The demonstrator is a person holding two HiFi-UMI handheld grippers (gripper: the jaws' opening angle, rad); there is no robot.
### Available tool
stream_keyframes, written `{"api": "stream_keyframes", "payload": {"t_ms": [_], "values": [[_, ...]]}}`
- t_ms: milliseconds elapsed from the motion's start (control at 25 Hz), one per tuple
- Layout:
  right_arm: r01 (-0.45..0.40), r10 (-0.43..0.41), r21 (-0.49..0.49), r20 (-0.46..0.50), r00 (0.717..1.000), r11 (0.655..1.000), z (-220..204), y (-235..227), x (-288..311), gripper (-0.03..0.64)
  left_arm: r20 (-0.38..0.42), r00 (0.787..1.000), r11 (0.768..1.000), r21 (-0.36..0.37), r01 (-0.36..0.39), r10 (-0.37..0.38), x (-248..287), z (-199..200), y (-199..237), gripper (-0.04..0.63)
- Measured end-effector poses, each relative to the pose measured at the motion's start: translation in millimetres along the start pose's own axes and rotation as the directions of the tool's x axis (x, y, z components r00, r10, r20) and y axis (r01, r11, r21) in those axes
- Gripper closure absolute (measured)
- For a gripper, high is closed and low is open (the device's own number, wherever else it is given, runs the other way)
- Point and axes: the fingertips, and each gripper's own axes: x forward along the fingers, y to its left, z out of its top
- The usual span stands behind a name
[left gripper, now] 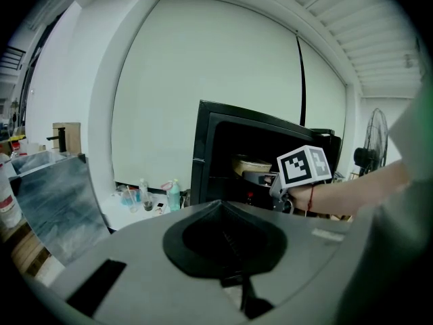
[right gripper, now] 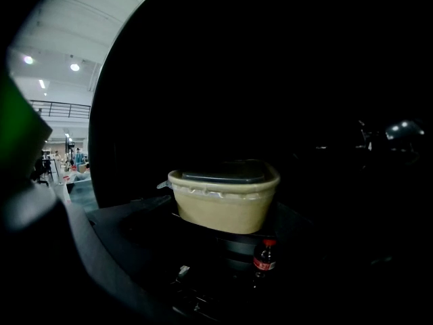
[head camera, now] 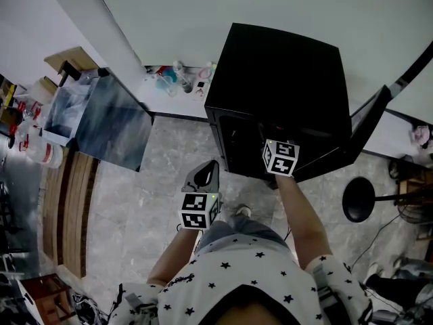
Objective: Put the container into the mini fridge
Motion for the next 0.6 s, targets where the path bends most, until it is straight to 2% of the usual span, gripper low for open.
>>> {"api": "stream_keyframes", "payload": {"t_ms": [600], "values": [[-0.046, 0.046, 0.022, 0.011, 0.999, 0.999, -6.4, 32.2, -90.5, 0.163, 0.035, 0.999, 0.999, 0.013, 0.031, -0.031, -49.1, -7.2, -19.4, 0.583]]}}
